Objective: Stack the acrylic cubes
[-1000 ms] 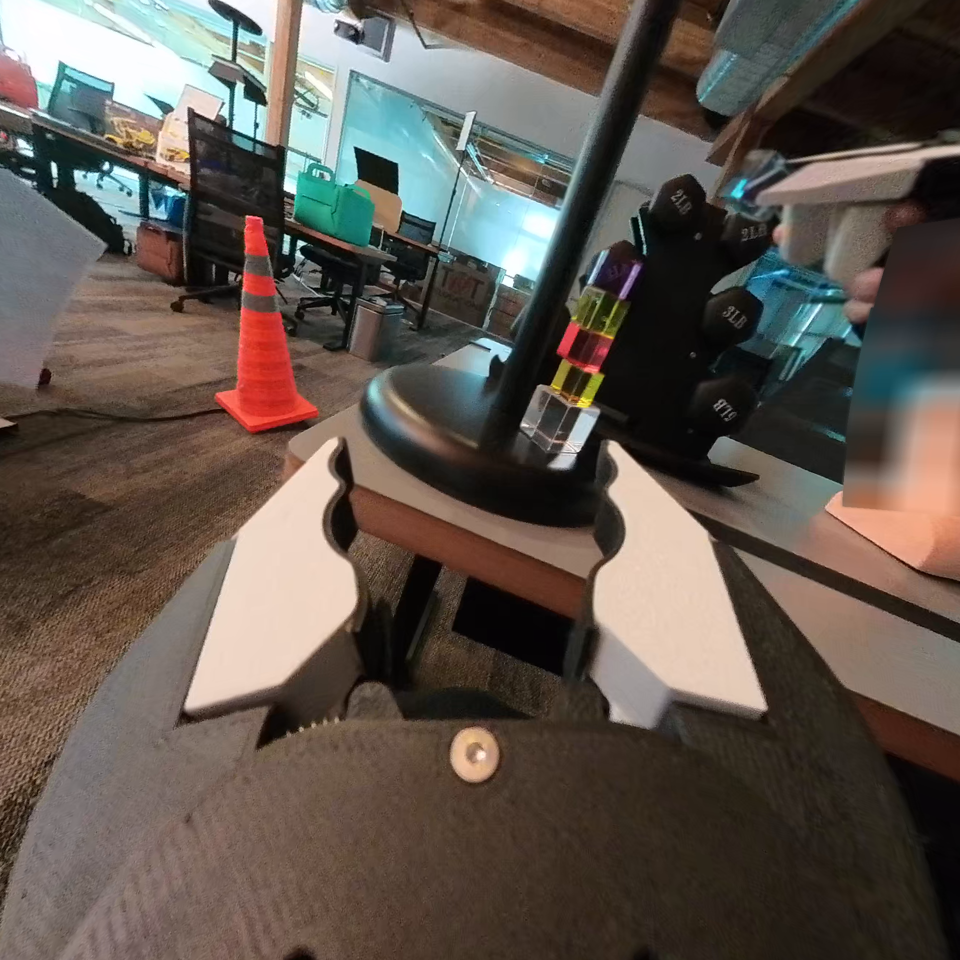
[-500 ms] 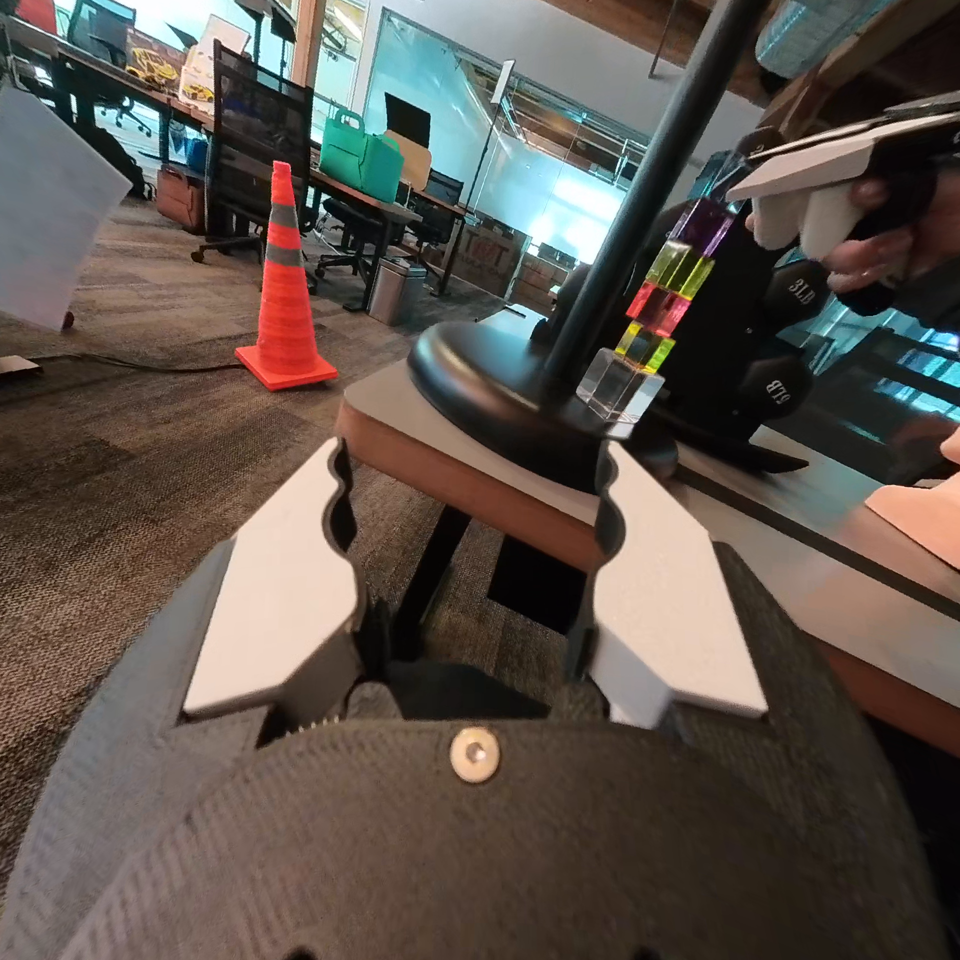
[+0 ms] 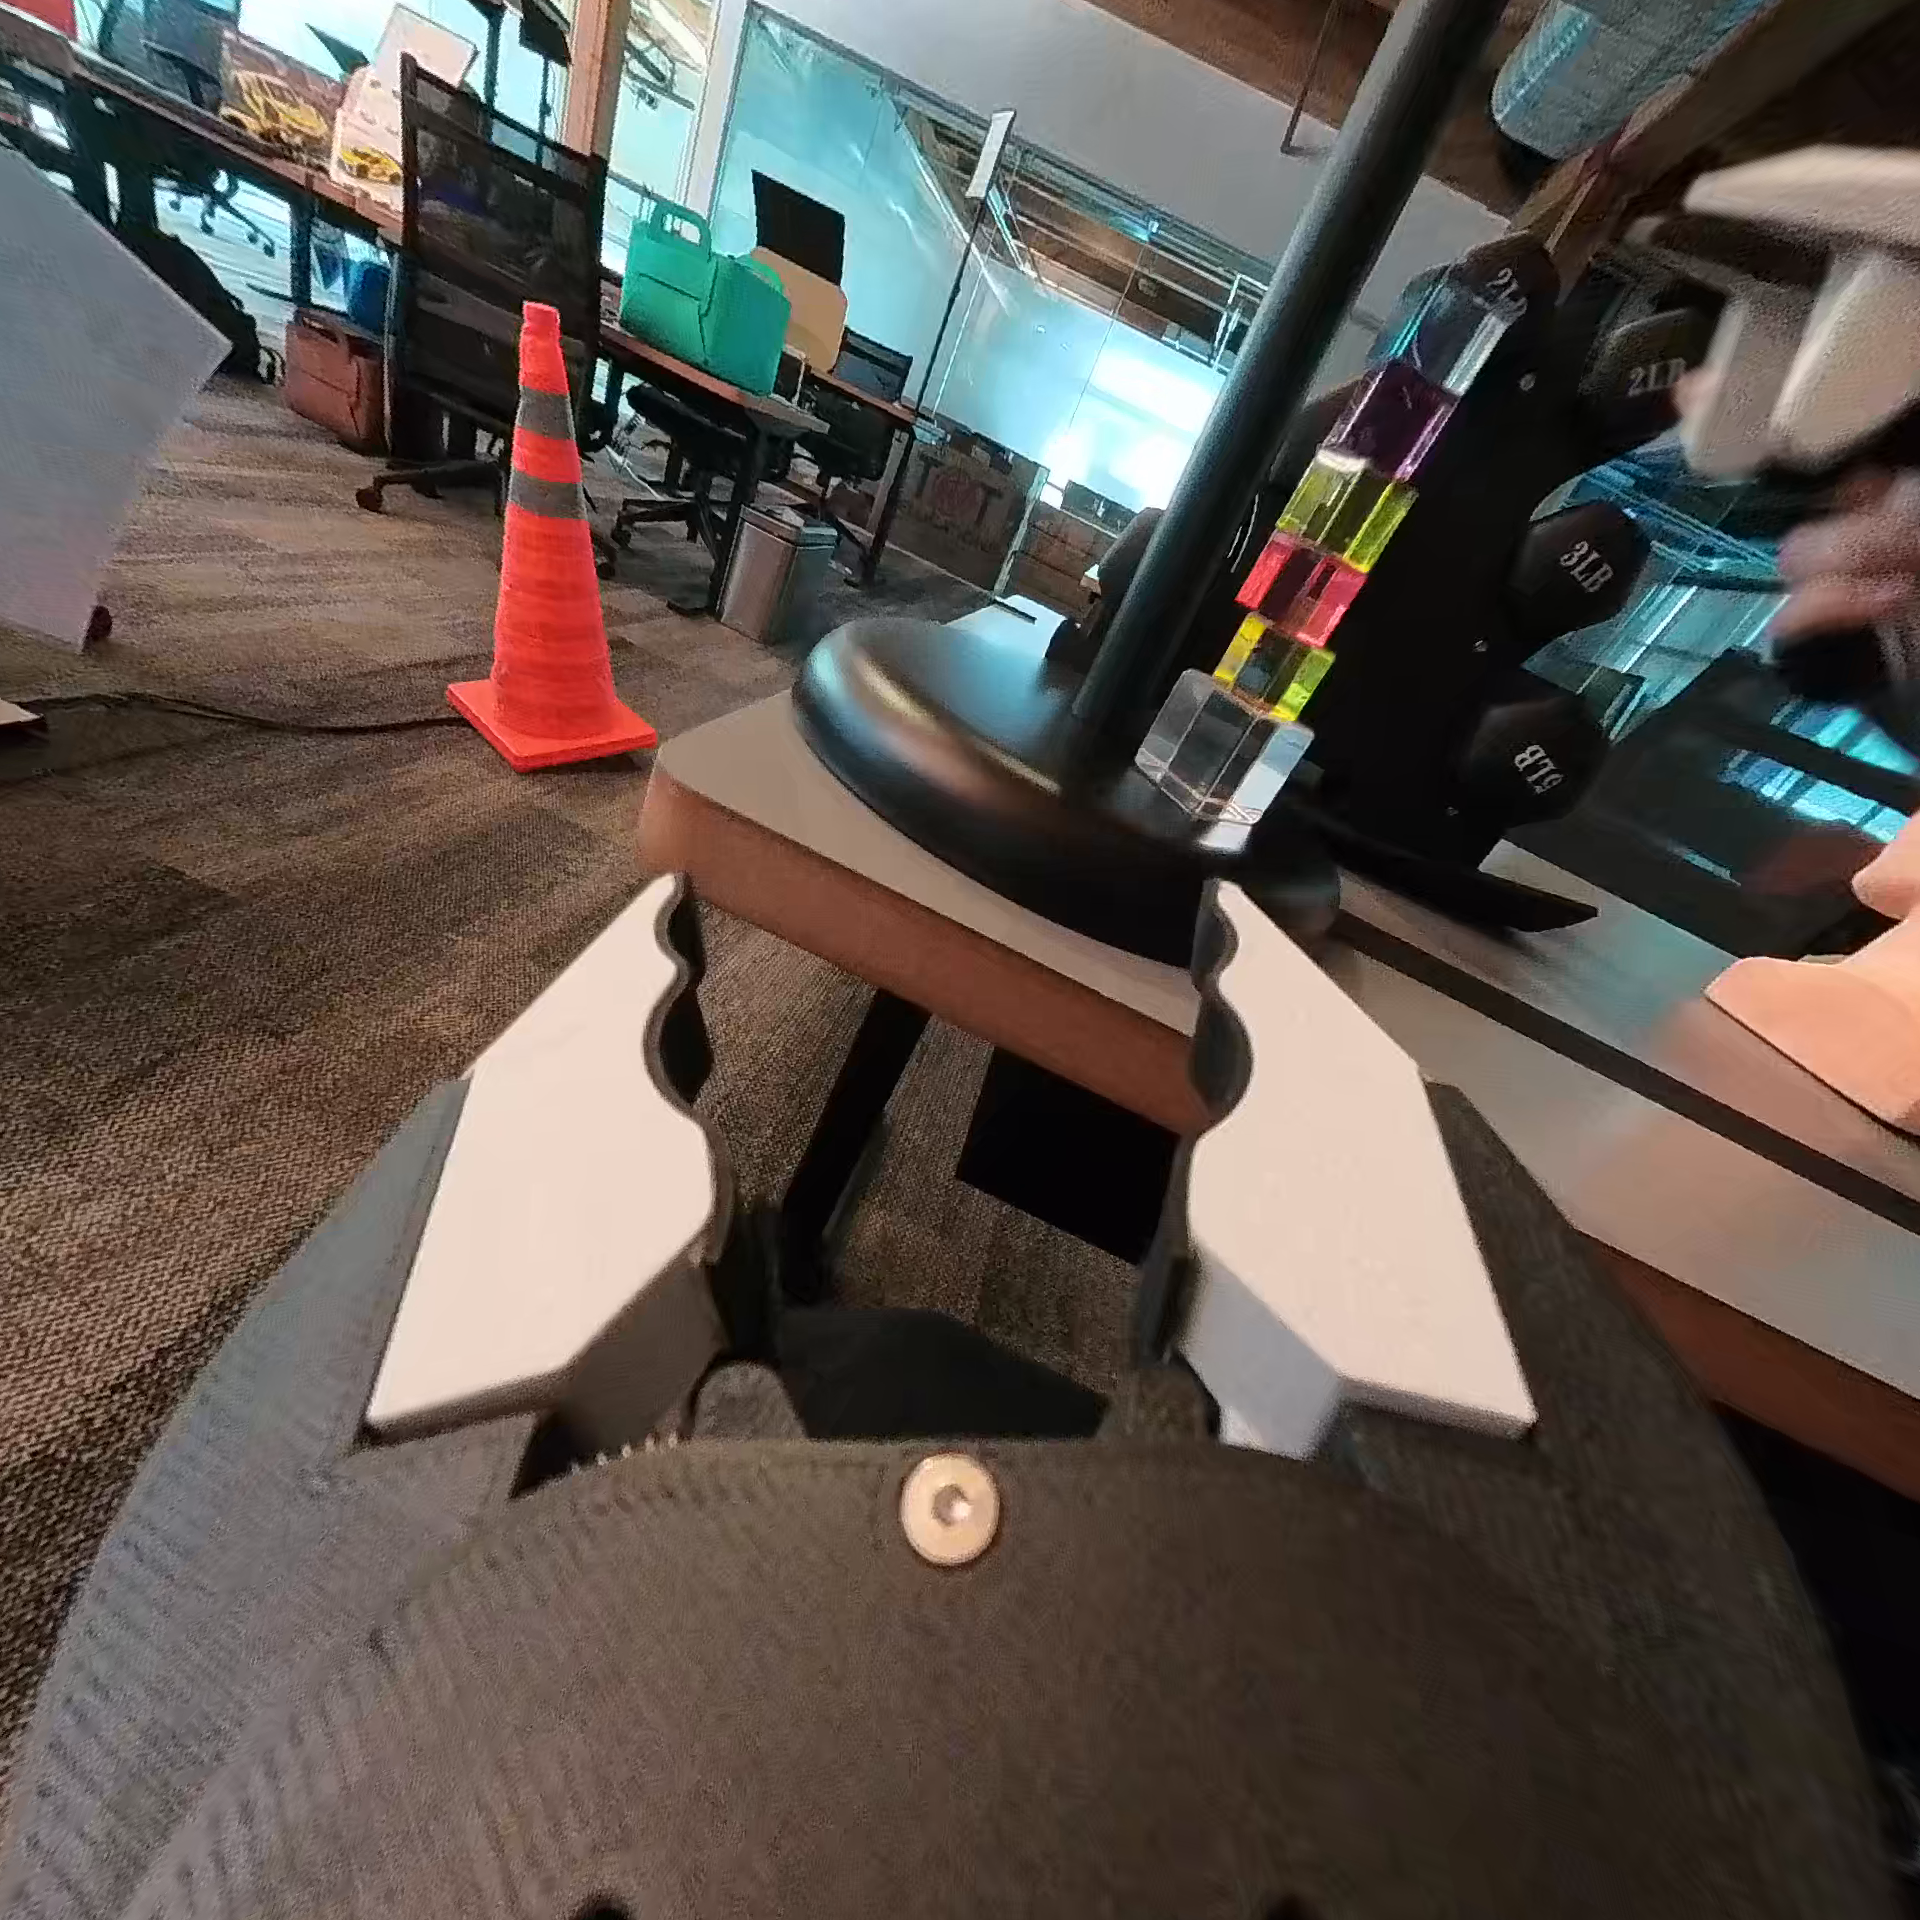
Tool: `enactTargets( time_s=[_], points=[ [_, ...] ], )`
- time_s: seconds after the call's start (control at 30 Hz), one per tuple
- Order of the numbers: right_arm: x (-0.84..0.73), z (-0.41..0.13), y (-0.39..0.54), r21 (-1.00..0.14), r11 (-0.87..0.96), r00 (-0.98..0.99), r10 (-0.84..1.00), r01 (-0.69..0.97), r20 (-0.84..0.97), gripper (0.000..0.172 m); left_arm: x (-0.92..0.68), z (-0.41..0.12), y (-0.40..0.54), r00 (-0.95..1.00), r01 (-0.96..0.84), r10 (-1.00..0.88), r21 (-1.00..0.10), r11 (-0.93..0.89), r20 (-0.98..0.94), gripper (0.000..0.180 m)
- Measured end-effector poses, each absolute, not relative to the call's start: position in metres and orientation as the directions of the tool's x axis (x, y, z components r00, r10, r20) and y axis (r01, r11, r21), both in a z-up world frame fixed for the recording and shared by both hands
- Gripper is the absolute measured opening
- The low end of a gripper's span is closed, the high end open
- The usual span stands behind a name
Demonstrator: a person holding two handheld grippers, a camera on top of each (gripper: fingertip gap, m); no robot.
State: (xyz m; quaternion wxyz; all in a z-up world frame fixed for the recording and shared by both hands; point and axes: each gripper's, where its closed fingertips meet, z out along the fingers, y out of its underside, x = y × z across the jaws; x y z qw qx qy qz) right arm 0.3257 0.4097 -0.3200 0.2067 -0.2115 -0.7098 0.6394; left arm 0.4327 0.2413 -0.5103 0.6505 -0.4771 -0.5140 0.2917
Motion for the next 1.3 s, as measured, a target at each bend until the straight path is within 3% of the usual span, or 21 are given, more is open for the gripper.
enactTargets(
  time_s=[0.07, 0.2, 0.27, 0.57, 1.13, 1.3],
  points=[
    [0.342, -0.345, 0.402, -0.999, 0.013, -0.789, 0.614, 0.04, -0.024, 0.0, 0.433, -0.512, 0.242, 0.305, 0.118, 0.865, -0.917, 0.38, 0.398, 0.094],
    [0.363, -0.458, 0.354, -0.958, 0.201, -0.805, 0.591, 0.205, -0.048, 0.0, 0.435, -0.506, 0.247, 0.328, 0.137, 0.863, -0.923, 0.359, 0.385, 0.094],
    [0.355, -0.484, 0.345, -0.93, 0.313, -0.772, 0.634, 0.193, 0.053, 0.0, 0.437, -0.499, 0.248, 0.341, 0.129, 0.871, -0.935, 0.33, 0.354, 0.094],
    [0.32, -0.504, 0.34, -0.877, 0.422, -0.583, 0.781, 0.229, 0.224, 0.0, 0.448, -0.503, 0.248, 0.345, 0.146, 0.872, -0.937, 0.316, 0.348, 0.094],
    [0.257, -0.497, 0.443, -0.915, 0.139, -0.258, 0.965, 0.378, 0.04, 0.0, 0.451, -0.503, 0.246, 0.347, 0.141, 0.868, -0.934, 0.327, 0.356, 0.094],
    [0.261, -0.497, 0.471, -0.925, 0.075, -0.245, 0.969, 0.373, -0.021, 0.0, 0.45, -0.504, 0.242, 0.339, 0.142, 0.87, -0.934, 0.328, 0.358, 0.094]
  ],
)
